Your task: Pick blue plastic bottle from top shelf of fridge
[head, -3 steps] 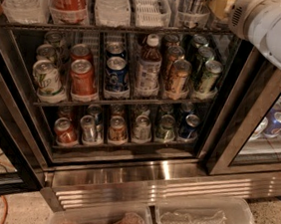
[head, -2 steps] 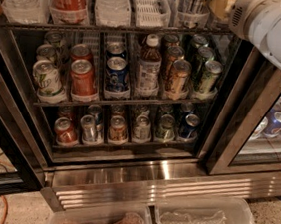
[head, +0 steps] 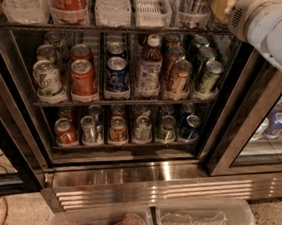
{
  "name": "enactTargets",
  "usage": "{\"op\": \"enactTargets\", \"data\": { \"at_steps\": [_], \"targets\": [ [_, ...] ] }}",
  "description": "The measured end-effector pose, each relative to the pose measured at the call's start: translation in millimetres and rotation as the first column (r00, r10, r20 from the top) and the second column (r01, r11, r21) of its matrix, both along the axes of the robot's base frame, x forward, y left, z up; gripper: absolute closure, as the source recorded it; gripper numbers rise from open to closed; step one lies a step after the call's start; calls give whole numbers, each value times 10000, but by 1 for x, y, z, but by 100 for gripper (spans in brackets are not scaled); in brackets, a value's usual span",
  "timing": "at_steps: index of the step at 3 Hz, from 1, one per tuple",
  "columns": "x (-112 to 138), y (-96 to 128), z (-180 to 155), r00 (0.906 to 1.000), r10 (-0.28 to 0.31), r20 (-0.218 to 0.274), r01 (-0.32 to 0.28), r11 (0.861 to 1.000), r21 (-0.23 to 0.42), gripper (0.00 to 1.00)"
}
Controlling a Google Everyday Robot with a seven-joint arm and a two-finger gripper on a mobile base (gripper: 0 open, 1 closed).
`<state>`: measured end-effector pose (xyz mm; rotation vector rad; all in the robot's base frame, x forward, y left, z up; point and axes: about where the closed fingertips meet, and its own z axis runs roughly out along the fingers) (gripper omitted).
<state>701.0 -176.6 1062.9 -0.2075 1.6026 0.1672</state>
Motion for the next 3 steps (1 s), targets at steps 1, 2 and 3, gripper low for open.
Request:
{"op": "enactTargets", "data": {
  "at_steps": [1, 2, 3],
  "targets": [
    [-1, 2, 6, 9999, 86, 107, -84, 9998, -153, 100],
    [-3, 2, 15, 9995, 125, 287, -118, 9996, -237, 100],
    [-5, 1, 22, 9987, 96, 495, -78, 9993, -364, 100]
  ]
}}
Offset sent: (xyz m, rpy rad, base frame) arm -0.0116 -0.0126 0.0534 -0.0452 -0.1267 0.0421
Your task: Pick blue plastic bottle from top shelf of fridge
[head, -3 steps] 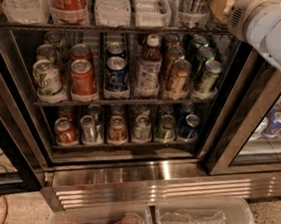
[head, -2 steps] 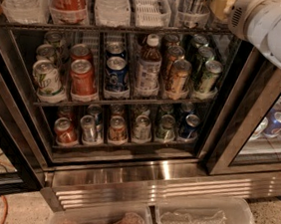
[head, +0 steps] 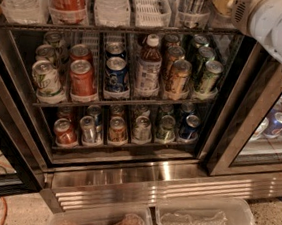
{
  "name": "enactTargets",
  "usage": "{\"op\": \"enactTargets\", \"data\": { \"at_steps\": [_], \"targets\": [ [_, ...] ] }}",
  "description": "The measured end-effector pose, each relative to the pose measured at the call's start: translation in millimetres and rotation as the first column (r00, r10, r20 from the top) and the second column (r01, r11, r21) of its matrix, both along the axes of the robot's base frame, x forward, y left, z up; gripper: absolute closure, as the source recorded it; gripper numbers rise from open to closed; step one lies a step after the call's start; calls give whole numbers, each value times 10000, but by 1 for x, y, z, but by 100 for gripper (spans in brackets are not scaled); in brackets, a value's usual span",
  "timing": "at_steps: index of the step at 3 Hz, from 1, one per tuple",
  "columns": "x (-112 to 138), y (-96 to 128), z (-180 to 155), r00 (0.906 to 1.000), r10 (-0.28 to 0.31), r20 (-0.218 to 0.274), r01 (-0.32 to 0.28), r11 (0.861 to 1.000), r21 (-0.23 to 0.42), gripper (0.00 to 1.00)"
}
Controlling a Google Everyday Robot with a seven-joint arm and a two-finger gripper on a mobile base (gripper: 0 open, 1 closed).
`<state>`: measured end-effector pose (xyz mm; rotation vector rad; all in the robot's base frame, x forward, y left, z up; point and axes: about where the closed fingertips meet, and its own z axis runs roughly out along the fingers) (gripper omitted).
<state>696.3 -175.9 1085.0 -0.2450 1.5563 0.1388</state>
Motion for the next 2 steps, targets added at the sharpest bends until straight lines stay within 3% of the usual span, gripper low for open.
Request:
{"op": "enactTargets", "data": {
  "at_steps": [2],
  "targets": [
    [-9, 3, 11, 9997, 113, 209, -109, 9997, -213, 100]
  ]
}}
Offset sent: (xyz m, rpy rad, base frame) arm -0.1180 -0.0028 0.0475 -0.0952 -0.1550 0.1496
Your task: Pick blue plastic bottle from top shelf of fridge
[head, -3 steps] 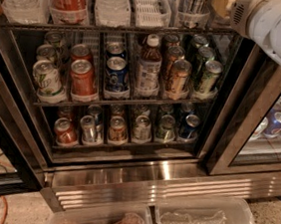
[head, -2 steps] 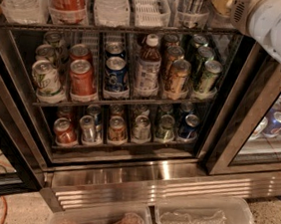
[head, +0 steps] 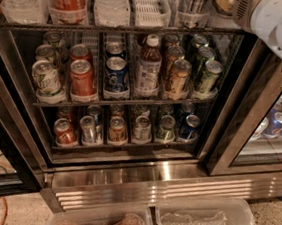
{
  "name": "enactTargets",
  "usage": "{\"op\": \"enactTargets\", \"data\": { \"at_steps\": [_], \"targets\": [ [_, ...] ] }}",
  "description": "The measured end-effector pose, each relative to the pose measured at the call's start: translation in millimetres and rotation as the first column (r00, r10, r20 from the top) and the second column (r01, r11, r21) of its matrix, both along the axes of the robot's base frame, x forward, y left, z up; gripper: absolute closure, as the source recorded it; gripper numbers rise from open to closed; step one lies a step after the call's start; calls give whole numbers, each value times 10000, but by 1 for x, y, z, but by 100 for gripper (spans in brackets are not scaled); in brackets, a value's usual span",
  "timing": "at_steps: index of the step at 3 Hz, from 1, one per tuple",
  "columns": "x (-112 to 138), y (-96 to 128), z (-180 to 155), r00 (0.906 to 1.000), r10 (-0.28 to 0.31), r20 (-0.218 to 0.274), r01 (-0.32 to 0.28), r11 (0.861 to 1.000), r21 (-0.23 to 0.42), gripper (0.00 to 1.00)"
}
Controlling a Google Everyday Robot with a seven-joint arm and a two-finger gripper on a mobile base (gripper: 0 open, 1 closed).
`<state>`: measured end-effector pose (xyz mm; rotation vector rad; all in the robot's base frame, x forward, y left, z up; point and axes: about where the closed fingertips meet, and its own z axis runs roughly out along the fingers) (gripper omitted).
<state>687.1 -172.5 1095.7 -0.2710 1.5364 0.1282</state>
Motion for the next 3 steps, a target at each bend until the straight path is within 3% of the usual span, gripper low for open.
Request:
{"op": "enactTargets", "data": {
  "at_steps": [3],
  "targets": [
    [-22, 19, 24, 9981, 540, 285, -532, 9982, -274, 100]
  ]
}}
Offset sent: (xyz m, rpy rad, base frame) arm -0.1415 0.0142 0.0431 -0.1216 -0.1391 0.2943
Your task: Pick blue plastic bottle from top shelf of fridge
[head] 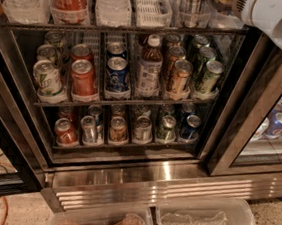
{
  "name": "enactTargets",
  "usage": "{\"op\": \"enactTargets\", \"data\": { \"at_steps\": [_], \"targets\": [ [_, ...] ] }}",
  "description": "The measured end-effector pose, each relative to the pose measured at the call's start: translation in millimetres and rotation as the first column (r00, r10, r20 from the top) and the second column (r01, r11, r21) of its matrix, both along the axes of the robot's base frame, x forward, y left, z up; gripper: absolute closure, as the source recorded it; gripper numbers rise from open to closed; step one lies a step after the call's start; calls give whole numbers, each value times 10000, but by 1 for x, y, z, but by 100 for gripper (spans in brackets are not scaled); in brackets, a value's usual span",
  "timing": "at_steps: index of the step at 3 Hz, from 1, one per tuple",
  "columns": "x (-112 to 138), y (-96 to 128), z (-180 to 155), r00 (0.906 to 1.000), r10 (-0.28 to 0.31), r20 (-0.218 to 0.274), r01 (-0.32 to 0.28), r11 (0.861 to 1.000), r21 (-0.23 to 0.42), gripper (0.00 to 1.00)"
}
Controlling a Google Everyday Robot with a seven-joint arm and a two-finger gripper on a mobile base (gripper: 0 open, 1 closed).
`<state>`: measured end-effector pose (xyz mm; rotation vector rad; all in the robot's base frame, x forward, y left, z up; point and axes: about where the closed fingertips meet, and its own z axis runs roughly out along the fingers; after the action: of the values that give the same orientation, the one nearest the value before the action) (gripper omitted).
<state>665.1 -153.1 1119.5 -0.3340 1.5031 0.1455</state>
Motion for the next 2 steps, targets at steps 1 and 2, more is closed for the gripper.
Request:
{"op": "enactTargets", "data": {
  "at_steps": [1, 2],
  "targets": [
    [-18, -3, 20, 9971, 761, 48, -759, 9969, -228, 100],
    [-53, 5, 13, 9797, 1991, -220, -2001, 9776, -653, 100]
  ]
}}
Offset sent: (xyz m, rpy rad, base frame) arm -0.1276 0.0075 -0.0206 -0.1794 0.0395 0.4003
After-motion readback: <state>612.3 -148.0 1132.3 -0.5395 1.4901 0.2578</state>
